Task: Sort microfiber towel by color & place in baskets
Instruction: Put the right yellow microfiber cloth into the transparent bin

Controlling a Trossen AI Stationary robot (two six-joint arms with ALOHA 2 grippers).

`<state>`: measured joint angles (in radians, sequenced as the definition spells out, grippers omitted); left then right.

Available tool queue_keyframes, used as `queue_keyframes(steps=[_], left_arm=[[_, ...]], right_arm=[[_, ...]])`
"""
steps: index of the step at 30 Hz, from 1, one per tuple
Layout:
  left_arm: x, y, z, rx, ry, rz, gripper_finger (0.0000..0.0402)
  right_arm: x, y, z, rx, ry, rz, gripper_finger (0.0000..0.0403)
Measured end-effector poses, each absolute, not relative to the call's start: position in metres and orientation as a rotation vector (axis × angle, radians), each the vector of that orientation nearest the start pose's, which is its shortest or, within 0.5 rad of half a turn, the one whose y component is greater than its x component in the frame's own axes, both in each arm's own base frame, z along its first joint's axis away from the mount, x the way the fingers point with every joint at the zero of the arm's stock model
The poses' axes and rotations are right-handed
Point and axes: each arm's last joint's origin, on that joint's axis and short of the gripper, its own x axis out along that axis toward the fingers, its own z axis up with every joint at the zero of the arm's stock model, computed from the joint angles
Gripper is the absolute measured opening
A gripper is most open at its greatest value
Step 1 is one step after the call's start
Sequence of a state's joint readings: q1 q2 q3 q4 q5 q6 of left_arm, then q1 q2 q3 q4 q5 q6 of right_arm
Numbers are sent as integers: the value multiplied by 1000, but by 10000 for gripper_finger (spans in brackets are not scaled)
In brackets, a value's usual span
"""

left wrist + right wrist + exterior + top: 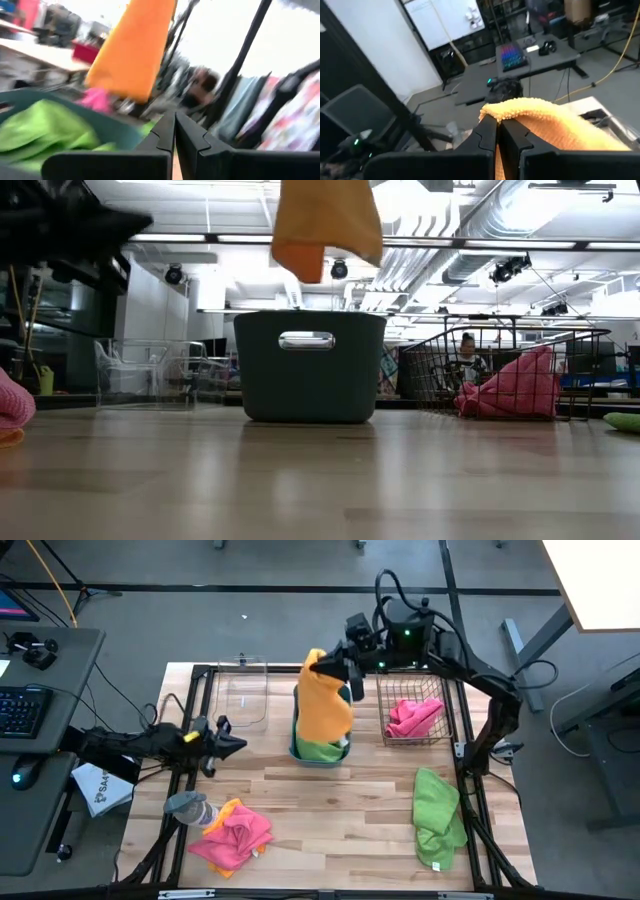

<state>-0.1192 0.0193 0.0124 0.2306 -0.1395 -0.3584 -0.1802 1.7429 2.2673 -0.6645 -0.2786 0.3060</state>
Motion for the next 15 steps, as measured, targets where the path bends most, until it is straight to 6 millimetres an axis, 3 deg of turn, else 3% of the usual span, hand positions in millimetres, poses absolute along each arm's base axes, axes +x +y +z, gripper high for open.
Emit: queue_keyframes(steps=[8, 15], left_arm=[[87, -1, 212, -780, -530, 39, 0], [103, -4, 268, -615, -454, 10, 37]], right_arm=[[330, -32, 533, 284, 172, 17, 0], [330, -27, 527, 282, 223, -11, 0]])
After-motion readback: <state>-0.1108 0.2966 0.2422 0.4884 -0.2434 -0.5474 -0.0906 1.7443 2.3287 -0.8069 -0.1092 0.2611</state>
